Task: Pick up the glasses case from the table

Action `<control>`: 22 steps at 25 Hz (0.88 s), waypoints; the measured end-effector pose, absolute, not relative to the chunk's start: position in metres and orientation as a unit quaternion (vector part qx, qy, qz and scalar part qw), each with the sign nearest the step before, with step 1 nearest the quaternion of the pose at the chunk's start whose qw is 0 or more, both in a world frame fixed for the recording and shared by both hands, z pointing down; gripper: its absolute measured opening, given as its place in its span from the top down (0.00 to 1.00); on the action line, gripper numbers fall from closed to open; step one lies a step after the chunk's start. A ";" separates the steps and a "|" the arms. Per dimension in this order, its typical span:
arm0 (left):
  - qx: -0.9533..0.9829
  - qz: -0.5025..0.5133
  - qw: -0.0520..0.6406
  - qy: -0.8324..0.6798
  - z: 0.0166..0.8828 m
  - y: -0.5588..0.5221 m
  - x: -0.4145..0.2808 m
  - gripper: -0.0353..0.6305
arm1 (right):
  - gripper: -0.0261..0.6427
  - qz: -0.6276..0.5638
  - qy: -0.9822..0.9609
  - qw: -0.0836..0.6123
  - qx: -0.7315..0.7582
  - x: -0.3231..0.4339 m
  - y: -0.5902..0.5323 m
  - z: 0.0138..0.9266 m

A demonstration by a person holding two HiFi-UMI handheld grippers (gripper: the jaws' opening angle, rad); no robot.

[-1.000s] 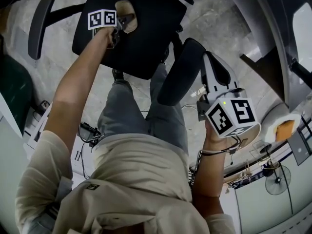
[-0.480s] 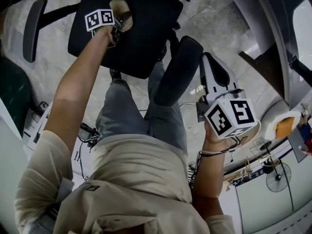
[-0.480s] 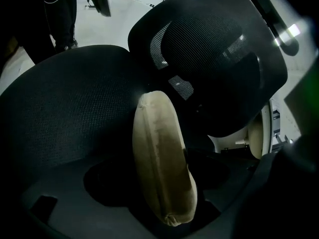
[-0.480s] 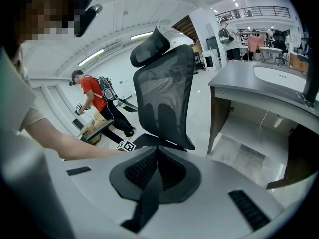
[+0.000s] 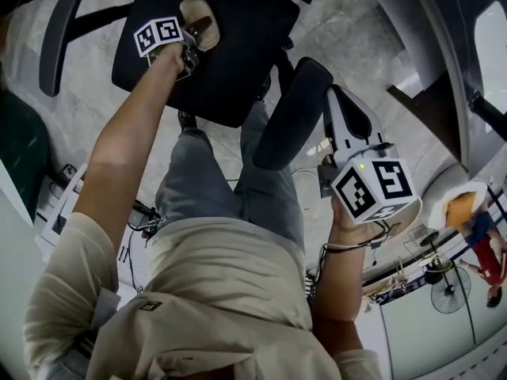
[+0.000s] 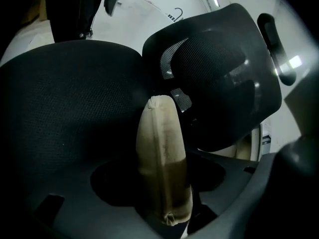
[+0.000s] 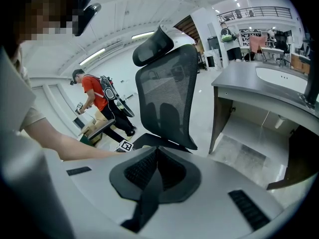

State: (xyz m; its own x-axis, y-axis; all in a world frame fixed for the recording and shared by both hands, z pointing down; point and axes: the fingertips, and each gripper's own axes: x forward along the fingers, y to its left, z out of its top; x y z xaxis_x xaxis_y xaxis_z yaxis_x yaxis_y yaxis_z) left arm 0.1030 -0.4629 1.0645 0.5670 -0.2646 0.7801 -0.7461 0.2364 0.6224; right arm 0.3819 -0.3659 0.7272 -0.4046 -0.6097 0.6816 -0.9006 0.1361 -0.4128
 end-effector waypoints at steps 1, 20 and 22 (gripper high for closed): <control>0.591 0.170 0.663 -0.428 1.062 -0.463 0.103 0.50 | 0.92 0.407 -0.733 0.179 0.515 0.380 -0.366 0.726; 0.650 0.042 0.655 -0.383 0.930 -0.473 0.080 0.50 | 0.92 0.376 -0.762 0.158 0.503 0.335 -0.381 0.674; 0.658 0.035 0.650 -0.378 0.912 -0.476 0.076 0.50 | 0.92 0.372 -0.765 0.155 0.503 0.329 -0.382 0.665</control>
